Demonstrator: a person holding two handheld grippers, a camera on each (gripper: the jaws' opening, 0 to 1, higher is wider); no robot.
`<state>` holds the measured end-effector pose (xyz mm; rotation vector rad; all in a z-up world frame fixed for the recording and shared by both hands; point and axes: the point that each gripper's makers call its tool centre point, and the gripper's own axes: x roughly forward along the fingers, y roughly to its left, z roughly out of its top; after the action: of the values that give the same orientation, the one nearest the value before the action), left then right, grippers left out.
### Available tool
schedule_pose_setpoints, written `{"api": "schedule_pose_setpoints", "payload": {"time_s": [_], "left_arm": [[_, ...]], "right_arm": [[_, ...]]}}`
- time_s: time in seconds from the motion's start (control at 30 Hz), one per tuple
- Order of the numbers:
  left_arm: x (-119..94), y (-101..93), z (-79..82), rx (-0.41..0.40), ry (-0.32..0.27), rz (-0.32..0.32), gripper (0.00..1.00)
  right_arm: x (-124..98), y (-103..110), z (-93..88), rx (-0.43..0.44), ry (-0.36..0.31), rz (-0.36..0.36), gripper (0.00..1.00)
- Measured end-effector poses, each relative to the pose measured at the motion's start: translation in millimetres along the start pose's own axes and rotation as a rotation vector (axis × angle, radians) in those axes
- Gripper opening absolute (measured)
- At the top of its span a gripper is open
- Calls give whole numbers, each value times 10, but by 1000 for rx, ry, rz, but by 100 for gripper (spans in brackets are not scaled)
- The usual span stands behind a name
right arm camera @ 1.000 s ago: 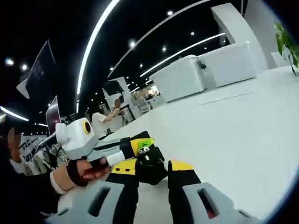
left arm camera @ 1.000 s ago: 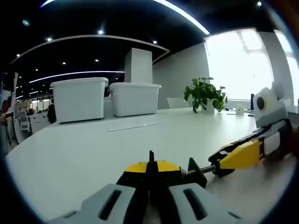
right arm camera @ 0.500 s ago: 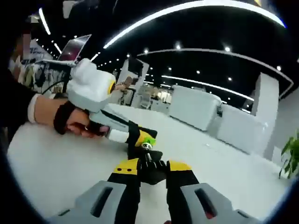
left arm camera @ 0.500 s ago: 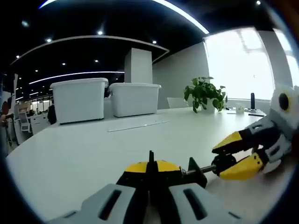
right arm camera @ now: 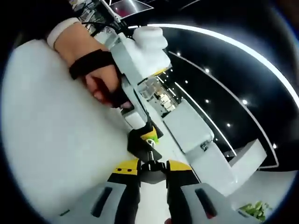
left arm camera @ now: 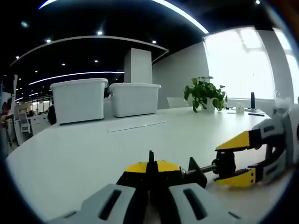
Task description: Clamp the fixed fixture on the desktop, loosen the retaining clip, secure it to the edge of the desk, and tighten the retaining clip.
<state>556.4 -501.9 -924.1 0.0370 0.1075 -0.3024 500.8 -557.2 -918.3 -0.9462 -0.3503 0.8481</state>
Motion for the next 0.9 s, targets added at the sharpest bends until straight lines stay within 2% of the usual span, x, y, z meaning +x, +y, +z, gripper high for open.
{"api": "schedule_pose_setpoints", "payload": {"time_s": [0.03,0.1,0.13,0.23,0.3,0.37,0.43,0.47,0.5,0.57,0.7,0.77,0.83,0.9], "left_arm": [[0,-1,0,-1,0,0,4],[-2,-2,0,-1,0,-1,4],[-3,-2,0,-2,0,-1,4],[-4,-3,0,-4,0,-1,4],[-5,-5,1,1,-1,-2,4],[-5,-5,1,1,-1,-2,4],[-5,-5,2,3,-1,-3,4],[-5,-4,2,4,-1,-3,4],[-6,-4,3,4,-1,-3,4],[-5,-4,3,4,-1,-4,4],[-1,-1,6,6,-1,-2,4],[1,0,6,7,-1,-1,4],[2,3,7,6,-1,-1,4],[4,3,7,9,0,0,4]], "right_arm": [[6,28,-2,74,7,42,19],[1,-20,38,372,-8,76,25],[-4,-69,44,450,-16,74,28],[-37,-331,-3,784,-34,31,33],[-7,-405,-142,953,-30,26,32],[10,-323,-275,1033,10,58,29],[25,-204,-308,1265,8,126,28],[27,-162,-292,1334,2,158,26],[32,-144,-297,1354,-2,165,24],[46,-136,-342,1311,19,154,23],[65,-141,-283,1290,13,150,18],[59,-159,-253,1181,-1,144,17],[45,-145,-175,932,-14,128,17],[27,-117,-116,748,-19,104,17]]}}
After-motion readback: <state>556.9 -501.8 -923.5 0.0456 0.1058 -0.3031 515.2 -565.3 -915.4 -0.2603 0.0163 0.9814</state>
